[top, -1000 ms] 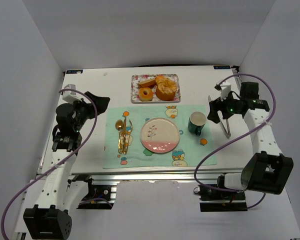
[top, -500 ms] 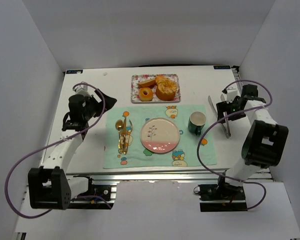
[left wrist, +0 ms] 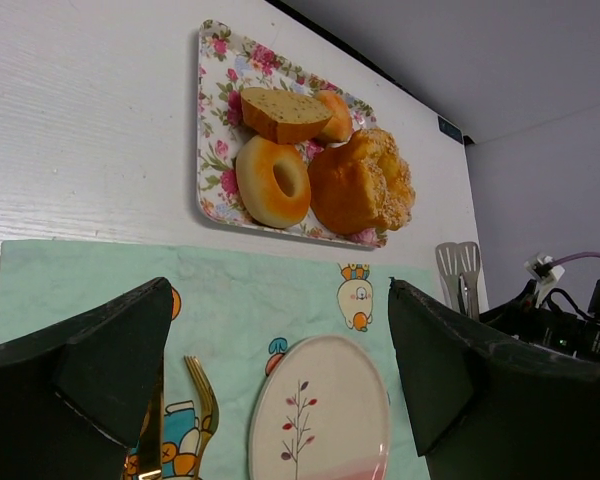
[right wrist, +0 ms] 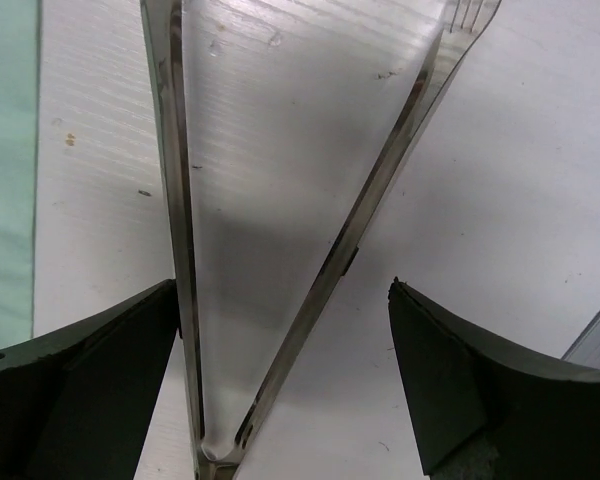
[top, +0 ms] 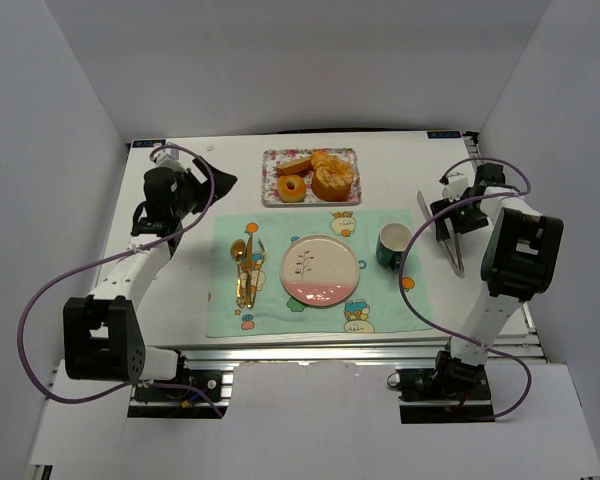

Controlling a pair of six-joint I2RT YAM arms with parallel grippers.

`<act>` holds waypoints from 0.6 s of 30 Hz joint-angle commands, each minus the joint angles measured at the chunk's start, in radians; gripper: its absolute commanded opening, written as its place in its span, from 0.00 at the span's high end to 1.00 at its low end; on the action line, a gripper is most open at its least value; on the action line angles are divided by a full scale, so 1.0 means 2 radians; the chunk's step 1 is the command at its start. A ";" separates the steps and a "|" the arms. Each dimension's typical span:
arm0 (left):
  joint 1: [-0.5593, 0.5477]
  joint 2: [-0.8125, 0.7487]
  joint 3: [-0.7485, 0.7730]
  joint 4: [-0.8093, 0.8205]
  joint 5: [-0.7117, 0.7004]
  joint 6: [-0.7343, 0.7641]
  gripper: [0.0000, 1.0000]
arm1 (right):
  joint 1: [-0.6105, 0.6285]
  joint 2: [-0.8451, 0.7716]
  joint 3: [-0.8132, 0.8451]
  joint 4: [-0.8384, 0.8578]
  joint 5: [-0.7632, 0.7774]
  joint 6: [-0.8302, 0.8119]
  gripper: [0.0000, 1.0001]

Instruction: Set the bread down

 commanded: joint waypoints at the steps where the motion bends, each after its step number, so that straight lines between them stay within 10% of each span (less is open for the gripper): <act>1: -0.008 -0.003 0.013 0.020 -0.016 -0.013 0.03 | 0.000 0.002 0.007 0.014 0.020 0.005 0.12; 11: -0.023 0.006 0.005 0.041 -0.033 -0.030 0.03 | 0.000 -0.009 -0.060 0.024 0.007 0.006 0.19; 18: -0.025 0.002 0.009 0.040 -0.037 -0.030 0.04 | -0.002 0.009 -0.057 0.017 0.000 -0.003 0.48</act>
